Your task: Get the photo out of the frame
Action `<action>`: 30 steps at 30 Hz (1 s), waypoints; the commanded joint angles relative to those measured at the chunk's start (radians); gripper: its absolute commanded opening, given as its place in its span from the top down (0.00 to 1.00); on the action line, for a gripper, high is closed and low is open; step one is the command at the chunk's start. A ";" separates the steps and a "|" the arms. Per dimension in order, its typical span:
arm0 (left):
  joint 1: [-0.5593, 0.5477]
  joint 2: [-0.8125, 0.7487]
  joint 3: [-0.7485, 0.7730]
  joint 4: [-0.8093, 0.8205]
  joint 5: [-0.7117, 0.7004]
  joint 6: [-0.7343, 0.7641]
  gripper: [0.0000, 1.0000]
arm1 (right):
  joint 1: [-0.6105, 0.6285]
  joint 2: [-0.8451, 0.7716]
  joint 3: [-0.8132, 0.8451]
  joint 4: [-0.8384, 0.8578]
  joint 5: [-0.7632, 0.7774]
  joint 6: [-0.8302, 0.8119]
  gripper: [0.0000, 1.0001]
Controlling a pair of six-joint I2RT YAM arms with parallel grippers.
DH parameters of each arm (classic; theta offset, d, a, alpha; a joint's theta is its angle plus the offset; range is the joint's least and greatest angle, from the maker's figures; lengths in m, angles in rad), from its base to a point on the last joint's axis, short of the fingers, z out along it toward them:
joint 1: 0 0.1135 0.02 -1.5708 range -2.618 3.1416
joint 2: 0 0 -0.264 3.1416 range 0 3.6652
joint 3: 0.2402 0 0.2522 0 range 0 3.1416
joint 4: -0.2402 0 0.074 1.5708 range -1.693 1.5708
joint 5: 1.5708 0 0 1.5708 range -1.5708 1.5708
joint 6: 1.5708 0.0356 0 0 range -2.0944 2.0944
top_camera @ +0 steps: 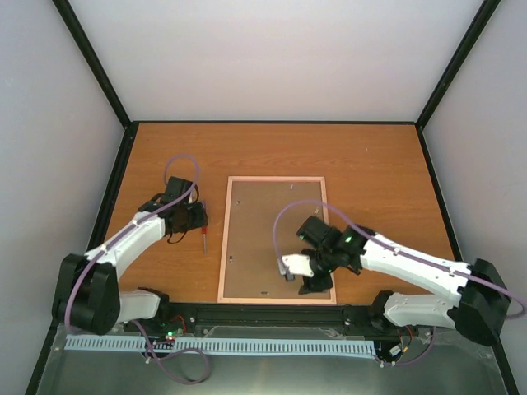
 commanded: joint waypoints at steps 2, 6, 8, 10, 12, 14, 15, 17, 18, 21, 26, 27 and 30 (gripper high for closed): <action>-0.037 -0.163 0.093 -0.004 0.090 0.147 0.58 | 0.188 0.082 -0.077 0.026 0.272 0.040 0.39; -0.061 -0.226 0.108 -0.009 0.067 0.201 0.57 | 0.231 0.139 -0.073 0.056 0.286 0.070 0.40; -0.068 -0.239 0.102 0.000 0.071 0.210 0.57 | 0.246 0.152 -0.076 0.067 0.277 0.068 0.41; -0.070 -0.240 0.097 0.003 0.066 0.205 0.57 | 0.259 0.164 -0.078 0.072 0.269 0.063 0.42; -0.074 -0.246 0.090 0.010 0.061 0.193 0.57 | 0.272 0.181 -0.084 0.078 0.273 0.061 0.42; -0.080 -0.262 0.072 0.027 0.056 0.181 0.57 | 0.283 0.195 -0.090 0.088 0.283 0.062 0.42; -0.082 -0.270 0.064 0.040 0.055 0.171 0.57 | 0.292 0.202 -0.093 0.096 0.290 0.063 0.42; -0.088 -0.283 0.047 0.054 0.059 0.156 0.57 | 0.316 0.210 -0.099 0.107 0.308 0.067 0.38; -0.095 -0.288 0.039 0.062 0.061 0.147 0.57 | 0.328 0.211 -0.102 0.114 0.317 0.070 0.36; -0.113 -0.307 0.011 0.081 0.062 0.121 0.57 | 0.354 0.221 -0.114 0.150 0.373 0.087 0.36; -0.135 -0.331 -0.042 0.106 0.077 0.091 0.57 | 0.354 0.247 -0.131 0.217 0.530 0.120 0.42; -0.137 -0.336 -0.046 0.104 0.076 0.091 0.57 | 0.350 0.251 -0.134 0.228 0.571 0.120 0.44; -0.138 -0.347 -0.044 0.105 0.078 0.106 0.57 | 0.288 0.245 -0.141 0.244 0.633 0.107 0.49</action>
